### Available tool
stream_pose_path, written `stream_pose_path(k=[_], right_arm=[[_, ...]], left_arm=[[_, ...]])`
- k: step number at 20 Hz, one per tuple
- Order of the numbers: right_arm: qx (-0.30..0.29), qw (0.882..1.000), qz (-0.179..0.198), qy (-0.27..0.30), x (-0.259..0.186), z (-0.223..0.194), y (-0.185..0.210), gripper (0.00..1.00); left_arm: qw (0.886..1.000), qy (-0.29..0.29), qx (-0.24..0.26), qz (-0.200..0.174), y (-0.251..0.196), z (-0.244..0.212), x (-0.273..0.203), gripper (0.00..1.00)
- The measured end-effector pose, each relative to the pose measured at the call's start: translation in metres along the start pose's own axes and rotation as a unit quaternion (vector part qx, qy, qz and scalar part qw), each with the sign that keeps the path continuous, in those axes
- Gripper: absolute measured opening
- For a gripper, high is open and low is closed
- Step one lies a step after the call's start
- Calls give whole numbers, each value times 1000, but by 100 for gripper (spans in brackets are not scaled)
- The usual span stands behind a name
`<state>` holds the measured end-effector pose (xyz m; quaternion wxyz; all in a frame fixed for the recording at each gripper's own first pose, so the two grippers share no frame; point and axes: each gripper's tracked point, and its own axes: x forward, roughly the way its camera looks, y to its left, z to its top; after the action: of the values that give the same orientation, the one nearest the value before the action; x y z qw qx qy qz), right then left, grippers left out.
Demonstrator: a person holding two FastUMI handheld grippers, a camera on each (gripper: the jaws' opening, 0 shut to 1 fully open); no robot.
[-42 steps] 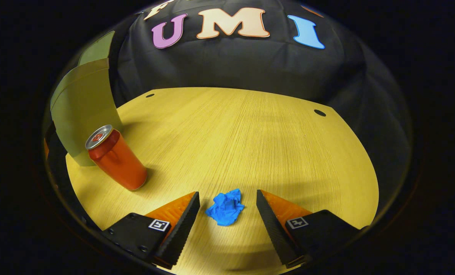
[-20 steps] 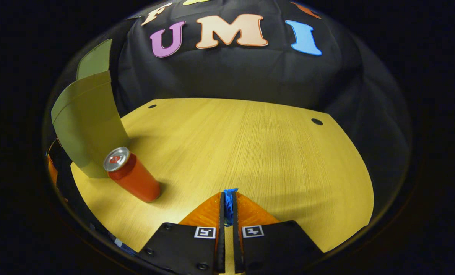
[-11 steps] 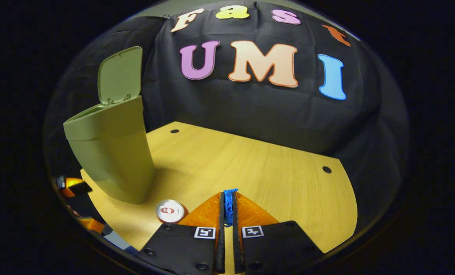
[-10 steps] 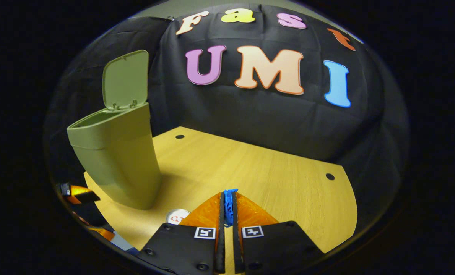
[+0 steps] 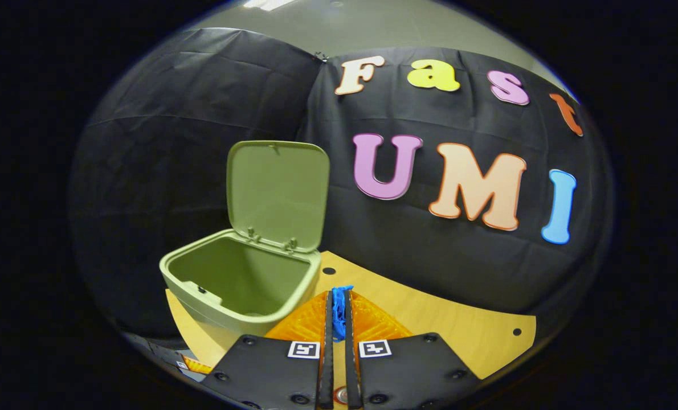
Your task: Press the lid of the desktop garbage bin to open it, pick up the crumpled paper on the desktop and throw it into the bin, then pick up the pop can on the desktop and drop it into the bin, and finally close the garbage bin lid.
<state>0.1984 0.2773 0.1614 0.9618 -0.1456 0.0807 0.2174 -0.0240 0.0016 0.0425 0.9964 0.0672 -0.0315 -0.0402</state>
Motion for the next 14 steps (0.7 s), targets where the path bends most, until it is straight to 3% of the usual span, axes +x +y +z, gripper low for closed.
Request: stream_pose_path(k=[3,4,5,6,11,13,14], right_arm=[[-20,999,38,-12,8,19,45,10],[-23,998,49,-14,12,23,54,10],[-31,998,61,-13,14,25,66,10],[-44,997,66,-12,18,25,74,10],[-72,994,78,4,35,18,87,12],[-76,995,72,5,44,19,83,29],[-78,995,65,3,47,21,80,43]], left_arm=[[1000,3,-3,-6,-2,1,1,95],[1000,4,-3,-7,-2,0,1,100],[1000,2,-2,-8,-1,1,0,95],[1000,0,-1,-8,-2,2,0,100],[1000,-2,3,-5,-1,4,-1,95],[1000,1,2,-3,0,4,-1,95],[1000,0,2,0,1,4,-1,95]])
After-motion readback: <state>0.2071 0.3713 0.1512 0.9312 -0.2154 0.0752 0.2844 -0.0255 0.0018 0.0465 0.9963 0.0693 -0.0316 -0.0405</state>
